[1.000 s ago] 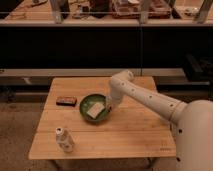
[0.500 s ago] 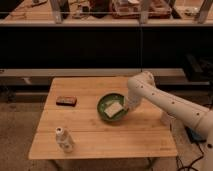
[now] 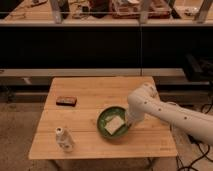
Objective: Drag the ceramic bowl in a circle
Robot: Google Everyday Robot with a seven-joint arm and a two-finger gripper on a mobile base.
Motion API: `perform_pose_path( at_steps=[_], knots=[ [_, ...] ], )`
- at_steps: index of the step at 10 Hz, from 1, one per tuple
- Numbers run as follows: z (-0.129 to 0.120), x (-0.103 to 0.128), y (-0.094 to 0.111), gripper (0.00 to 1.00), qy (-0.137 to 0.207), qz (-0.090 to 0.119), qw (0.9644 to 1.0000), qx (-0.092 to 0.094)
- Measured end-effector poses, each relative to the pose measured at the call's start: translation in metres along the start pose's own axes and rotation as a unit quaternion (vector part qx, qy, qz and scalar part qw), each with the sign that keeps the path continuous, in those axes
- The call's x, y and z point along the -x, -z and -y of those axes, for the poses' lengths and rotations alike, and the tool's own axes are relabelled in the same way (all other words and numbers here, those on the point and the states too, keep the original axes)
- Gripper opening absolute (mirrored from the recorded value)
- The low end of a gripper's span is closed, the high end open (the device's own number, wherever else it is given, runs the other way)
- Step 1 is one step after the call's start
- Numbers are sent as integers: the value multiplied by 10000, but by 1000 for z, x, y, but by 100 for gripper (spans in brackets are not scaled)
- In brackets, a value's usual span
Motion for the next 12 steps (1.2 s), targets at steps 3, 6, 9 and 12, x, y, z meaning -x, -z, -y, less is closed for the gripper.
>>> perform_pose_path(
  at_steps=[3,6,9,12],
  knots=[
    [45,32,-11,0,356,236,9987,-273],
    [129,32,-25,0,1068,354,9912,-694],
    [164,-21,-29,0,1217,189,9881,-923],
    [148,-97,-33,0,776,-22,9924,-951]
  ],
)
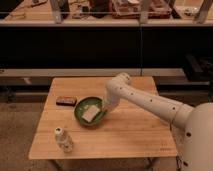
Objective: Drag the ceramic bowl in a circle
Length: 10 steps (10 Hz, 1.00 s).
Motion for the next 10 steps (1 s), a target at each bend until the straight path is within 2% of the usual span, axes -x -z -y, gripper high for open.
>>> perform_pose_path(
  at_steps=[2,3,6,8,9,10],
  knots=[
    [-33,-24,4,0,-341,-66,9993,106],
    [-47,-25,7,0,-460,-82,9988,158],
    [-96,1,33,0,-880,-194,9947,499],
    [-117,46,52,0,-990,-205,9919,771],
    [-124,86,59,0,-969,-92,9908,945],
    [-126,108,59,0,-982,13,9901,1000]
  ],
)
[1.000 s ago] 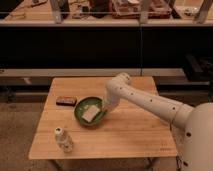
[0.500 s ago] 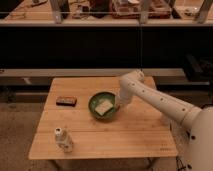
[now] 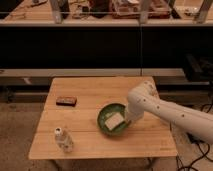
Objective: Drag the ceramic bowl in a circle
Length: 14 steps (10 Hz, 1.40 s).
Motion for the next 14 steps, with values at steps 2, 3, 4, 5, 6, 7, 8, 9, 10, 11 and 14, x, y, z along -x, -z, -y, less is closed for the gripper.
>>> perform_pose_path(
  at_steps=[2,3,4,5,6,7,8,9,10,11,14],
  knots=[
    [2,46,-6,0,57,276,9996,11],
    [17,63,-9,0,199,369,9991,-88],
    [36,73,-13,0,370,439,9981,-215],
    [64,80,-18,0,598,500,9962,-401],
    [83,82,-20,0,735,529,9944,-546],
    [108,75,-22,0,904,486,9919,-744],
    [125,68,-22,0,1005,447,9899,-895],
    [147,51,-24,0,1113,358,9870,-1105],
    [157,39,-26,0,1140,298,9857,-1206],
    [166,21,-29,0,1161,206,9842,-1323],
    [162,-35,-40,0,882,-35,9860,-1416]
  ],
)
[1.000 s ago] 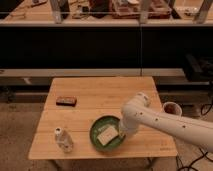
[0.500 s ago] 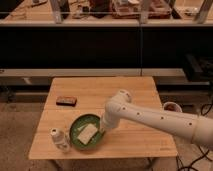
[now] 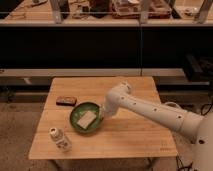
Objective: Drag the ceramic bowl in a circle
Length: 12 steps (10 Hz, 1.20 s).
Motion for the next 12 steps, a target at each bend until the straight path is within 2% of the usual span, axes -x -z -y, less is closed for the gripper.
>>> perform_pose_path(
  at_steps=[2,4,5,6,8,10,12],
  knots=[
    [-29,-32,9,0,-272,-266,9992,110],
    [-64,-42,25,0,-559,-427,9970,318],
    [-93,-35,37,0,-770,-475,9945,524],
    [-107,-24,44,0,-869,-460,9931,647],
    [-134,15,58,0,-1024,-334,9900,908],
    [-138,51,62,0,-1007,-163,9895,1020],
    [-131,81,69,0,-832,-52,9902,1117]
  ],
)
